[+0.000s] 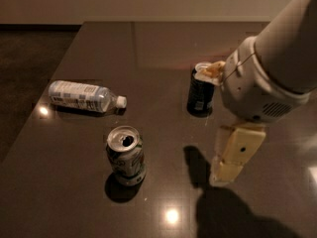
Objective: Move 7up can near pepsi can
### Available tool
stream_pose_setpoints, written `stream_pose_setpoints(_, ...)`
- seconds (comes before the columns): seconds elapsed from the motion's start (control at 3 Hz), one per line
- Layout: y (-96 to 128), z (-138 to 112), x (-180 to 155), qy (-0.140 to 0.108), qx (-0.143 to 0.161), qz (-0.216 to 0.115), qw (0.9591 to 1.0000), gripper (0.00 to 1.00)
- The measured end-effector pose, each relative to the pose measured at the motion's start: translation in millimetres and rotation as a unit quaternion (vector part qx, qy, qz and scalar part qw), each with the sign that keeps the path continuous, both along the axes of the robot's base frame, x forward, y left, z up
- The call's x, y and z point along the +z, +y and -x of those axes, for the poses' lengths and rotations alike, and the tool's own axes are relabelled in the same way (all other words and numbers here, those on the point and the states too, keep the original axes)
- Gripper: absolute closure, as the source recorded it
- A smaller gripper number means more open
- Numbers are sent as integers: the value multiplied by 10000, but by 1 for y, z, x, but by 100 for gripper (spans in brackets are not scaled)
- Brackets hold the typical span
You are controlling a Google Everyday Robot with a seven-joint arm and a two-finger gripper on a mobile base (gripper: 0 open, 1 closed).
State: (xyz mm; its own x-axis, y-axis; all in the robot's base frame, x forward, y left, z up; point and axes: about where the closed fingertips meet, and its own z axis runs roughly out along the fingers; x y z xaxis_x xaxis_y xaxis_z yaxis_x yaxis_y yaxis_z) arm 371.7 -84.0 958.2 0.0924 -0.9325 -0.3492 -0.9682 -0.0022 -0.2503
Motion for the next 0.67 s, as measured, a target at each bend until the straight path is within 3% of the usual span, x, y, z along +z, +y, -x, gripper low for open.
stream_pose_setpoints(0.67, 79, 17, -32, 173, 645, -189, 9976, 0)
